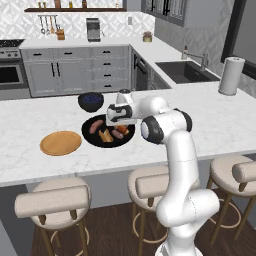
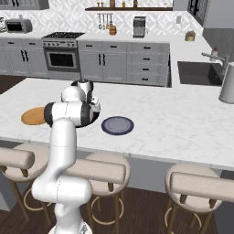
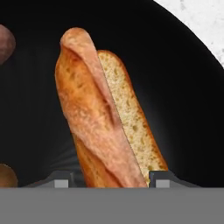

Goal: Place one bun and one sausage from the bowl on each plate.

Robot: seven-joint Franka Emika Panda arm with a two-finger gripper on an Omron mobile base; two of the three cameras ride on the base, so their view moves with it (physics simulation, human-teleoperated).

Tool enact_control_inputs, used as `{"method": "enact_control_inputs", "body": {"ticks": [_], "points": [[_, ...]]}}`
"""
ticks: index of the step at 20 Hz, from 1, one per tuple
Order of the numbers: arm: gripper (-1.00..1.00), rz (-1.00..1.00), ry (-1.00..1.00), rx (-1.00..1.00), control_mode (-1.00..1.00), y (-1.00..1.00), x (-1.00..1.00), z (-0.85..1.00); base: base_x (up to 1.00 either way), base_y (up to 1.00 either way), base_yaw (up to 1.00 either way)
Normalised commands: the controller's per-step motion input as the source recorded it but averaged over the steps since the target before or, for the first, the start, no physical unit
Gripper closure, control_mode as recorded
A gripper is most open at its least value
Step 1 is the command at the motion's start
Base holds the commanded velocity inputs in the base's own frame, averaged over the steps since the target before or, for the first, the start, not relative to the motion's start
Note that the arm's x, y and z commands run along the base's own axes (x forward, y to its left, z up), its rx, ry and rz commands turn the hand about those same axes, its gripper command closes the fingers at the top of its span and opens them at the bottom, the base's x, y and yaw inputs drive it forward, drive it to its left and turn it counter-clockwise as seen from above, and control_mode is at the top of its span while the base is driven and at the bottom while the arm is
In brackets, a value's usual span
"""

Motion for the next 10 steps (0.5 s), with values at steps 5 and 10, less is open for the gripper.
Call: {"method": "enact_control_inputs", "body": {"ticks": [5, 10], "points": [[1.00, 0.00, 0.00, 0.00, -1.00, 0.00, 0.00, 0.00, 0.00, 0.00, 0.00], [1.00, 0.00, -0.02, 0.00, -1.00, 0.00, -0.11, 0.08, 0.00, 0.00, 0.00]]}}
